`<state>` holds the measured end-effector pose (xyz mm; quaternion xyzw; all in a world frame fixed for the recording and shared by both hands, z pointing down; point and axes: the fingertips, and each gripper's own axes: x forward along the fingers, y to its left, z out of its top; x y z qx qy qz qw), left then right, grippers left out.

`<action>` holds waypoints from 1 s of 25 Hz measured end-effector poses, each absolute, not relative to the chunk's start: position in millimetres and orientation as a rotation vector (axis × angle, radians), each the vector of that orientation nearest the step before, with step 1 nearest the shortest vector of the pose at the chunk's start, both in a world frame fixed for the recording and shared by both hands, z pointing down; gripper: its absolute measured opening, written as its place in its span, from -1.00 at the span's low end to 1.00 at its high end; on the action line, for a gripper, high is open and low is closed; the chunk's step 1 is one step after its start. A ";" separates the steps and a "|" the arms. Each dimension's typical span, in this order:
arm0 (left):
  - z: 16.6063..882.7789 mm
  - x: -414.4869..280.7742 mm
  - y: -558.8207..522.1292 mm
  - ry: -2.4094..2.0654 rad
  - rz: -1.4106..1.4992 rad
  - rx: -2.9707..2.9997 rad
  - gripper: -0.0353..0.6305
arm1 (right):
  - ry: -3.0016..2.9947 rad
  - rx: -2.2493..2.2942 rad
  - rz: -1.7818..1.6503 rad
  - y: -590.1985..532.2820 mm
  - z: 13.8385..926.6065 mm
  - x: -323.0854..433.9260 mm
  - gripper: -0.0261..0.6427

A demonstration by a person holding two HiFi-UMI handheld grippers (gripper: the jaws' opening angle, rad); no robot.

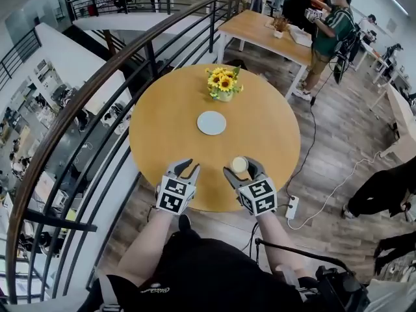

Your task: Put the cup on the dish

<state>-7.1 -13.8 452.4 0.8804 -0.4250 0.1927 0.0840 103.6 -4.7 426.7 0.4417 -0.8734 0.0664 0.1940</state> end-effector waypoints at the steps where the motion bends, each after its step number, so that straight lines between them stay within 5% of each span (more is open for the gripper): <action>1: 452.9 -12.6 -23.9 -1.262 0.578 2.624 -0.62 | -2.444 1.241 0.187 -14.3 426.0 98.5 -0.15; 25: 450.0 -73.0 -169.2 -1.002 0.582 2.730 -0.62 | -2.295 1.411 0.249 -156.2 416.2 23.0 -0.16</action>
